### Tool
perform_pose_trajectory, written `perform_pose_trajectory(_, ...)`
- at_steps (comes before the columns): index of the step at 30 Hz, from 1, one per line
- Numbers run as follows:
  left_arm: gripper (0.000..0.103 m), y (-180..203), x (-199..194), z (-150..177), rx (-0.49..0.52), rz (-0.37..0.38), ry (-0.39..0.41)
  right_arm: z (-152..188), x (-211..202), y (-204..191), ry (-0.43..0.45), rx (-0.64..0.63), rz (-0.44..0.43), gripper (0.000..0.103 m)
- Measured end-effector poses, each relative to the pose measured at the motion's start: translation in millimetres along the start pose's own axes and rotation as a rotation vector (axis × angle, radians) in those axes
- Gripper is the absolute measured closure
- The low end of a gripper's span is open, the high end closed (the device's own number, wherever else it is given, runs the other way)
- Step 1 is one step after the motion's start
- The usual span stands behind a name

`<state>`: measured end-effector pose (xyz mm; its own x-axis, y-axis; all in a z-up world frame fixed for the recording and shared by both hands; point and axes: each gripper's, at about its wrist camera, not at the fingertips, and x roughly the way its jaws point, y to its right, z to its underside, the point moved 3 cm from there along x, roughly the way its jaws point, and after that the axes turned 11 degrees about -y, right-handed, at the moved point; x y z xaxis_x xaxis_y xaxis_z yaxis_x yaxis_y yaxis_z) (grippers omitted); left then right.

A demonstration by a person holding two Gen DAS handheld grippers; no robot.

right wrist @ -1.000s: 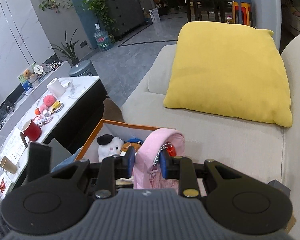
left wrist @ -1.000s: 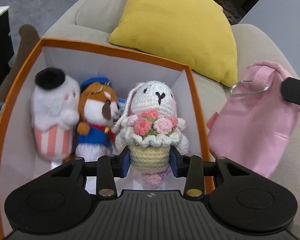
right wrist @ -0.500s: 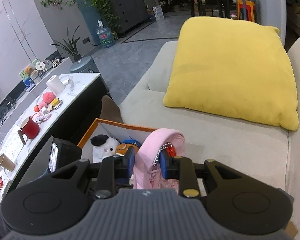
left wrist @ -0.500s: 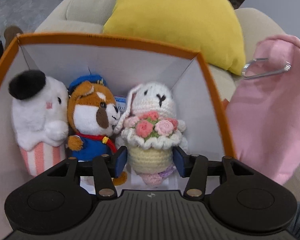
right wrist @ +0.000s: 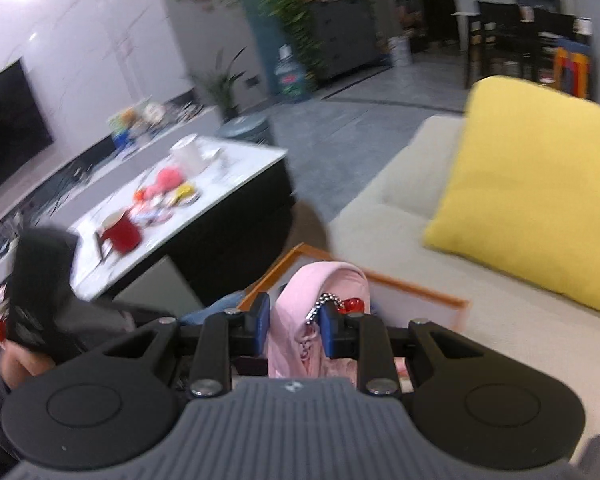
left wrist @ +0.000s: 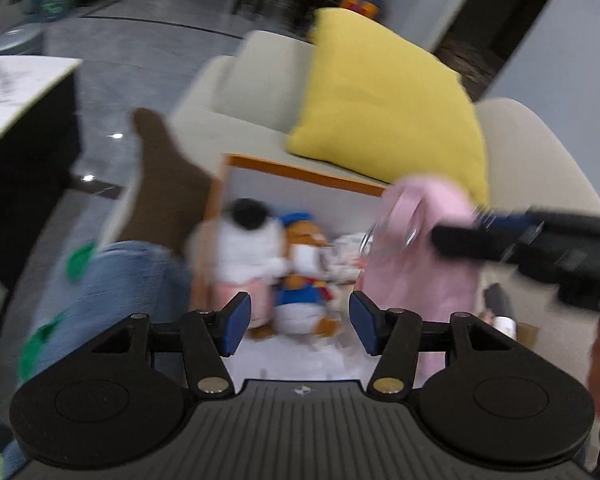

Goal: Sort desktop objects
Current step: 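Release the bunny in the box with the left gripper while the right lifts the pink bag toward the box, then lower the pink bag into the orange box and open the right gripper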

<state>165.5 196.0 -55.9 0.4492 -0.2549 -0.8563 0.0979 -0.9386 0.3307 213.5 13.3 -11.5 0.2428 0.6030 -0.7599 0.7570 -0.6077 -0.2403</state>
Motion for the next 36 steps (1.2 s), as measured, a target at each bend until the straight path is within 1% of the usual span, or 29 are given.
perform_pose_trajectory(4,0.039,-28.6,-12.8,7.8,-0.065,-0.048,0.0,9.9,49.2,-22.3,-0.082,-0.059,-0.04,0.076)
perform_pose_trajectory(5,0.039,-35.6,-11.5,2.3,-0.078,-0.057,-0.006,13.4,61.2,-26.8,-0.095,-0.079,-0.049,0.076)
perform_pose_trajectory(6,0.039,-39.5,-13.7,3.5,-0.088,-0.059,-0.008,16.1,70.9,-30.7,-0.102,-0.097,-0.056,0.076)
perform_pose_trajectory(10,0.039,-55.1,-19.3,5.9,-0.132,-0.063,-0.007,19.4,96.8,-49.1,-0.075,-0.204,-0.099,0.076)
perform_pose_trajectory(14,0.039,-63.3,-19.7,4.1,-0.156,-0.04,-0.013,27.0,118.6,-56.5,-0.086,-0.301,-0.061,0.075)
perform_pose_trajectory(16,0.039,-61.9,-19.2,4.7,-0.149,-0.033,-0.018,32.4,120.4,-55.1,-0.059,-0.348,-0.078,0.075)
perform_pose_trajectory(20,0.039,-58.5,-7.1,0.3,-0.148,-0.018,-0.045,33.0,124.9,-55.5,-0.063,-0.39,-0.088,0.073)
perform_pose_trajectory(23,0.039,-53.9,-0.2,-0.4,-0.138,-0.017,-0.06,35.1,127.6,-58.9,-0.083,-0.423,-0.067,0.065)
perform_pose_trajectory(25,0.039,-50.8,3.6,-0.6,-0.131,-0.018,-0.07,38.4,131.3,-62.0,-0.1,-0.447,-0.054,0.063)
perform_pose_trajectory(27,0.039,-47.8,7.2,-0.1,-0.122,-0.023,-0.083,40.9,133.7,-65.3,-0.103,-0.463,-0.04,0.057)
perform_pose_trajectory(31,0.039,-46.4,12.8,1.3,-0.11,-0.037,-0.101,41.3,131.5,-68.2,-0.116,-0.478,-0.035,0.049)
perform_pose_trajectory(33,0.039,-47.1,13.2,2.1,-0.111,-0.034,-0.106,40.6,129.2,-68.8,-0.126,-0.491,-0.016,0.036)
perform_pose_trajectory(36,0.039,-48.2,12.2,1.9,-0.11,-0.024,-0.105,38.8,125.8,-66.6,-0.151,-0.494,0.002,0.031)
